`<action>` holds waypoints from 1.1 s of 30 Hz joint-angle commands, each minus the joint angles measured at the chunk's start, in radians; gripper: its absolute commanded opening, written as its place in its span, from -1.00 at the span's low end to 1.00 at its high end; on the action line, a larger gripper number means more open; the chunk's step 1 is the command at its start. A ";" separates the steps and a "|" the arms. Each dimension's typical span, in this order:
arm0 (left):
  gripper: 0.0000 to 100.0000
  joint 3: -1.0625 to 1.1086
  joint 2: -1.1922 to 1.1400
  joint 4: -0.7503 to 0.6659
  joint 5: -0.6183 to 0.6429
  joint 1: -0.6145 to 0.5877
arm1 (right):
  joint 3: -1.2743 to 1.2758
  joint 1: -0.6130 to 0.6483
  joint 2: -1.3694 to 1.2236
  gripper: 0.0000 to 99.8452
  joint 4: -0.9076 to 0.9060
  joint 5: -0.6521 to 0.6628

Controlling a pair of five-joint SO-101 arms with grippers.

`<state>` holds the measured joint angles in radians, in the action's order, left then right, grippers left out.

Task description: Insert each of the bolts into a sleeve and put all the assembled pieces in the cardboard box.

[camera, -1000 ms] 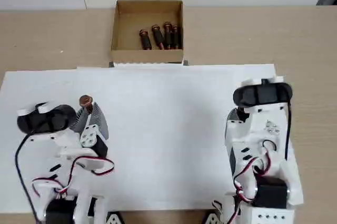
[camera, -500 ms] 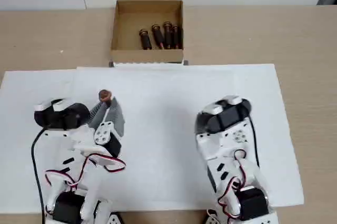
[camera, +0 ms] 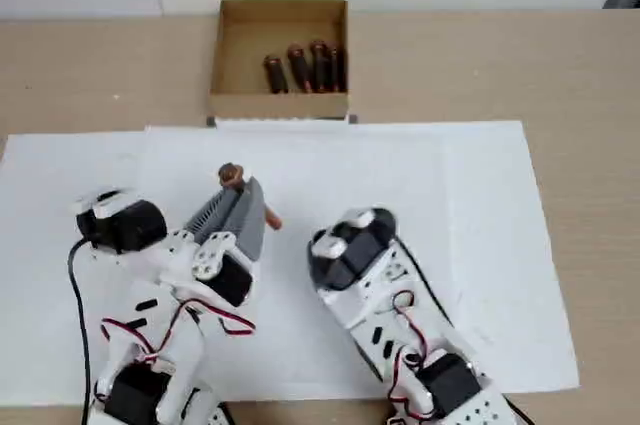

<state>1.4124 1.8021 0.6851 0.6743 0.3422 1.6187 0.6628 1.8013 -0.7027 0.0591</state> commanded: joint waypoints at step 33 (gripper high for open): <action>-0.99 0.188 0.011 -0.097 -0.011 0.118 | -0.032 0.096 0.013 -0.99 0.124 0.069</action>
<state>1.5934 1.8036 0.6084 0.6897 0.4496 1.6341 0.7503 1.7983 -0.6107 0.1174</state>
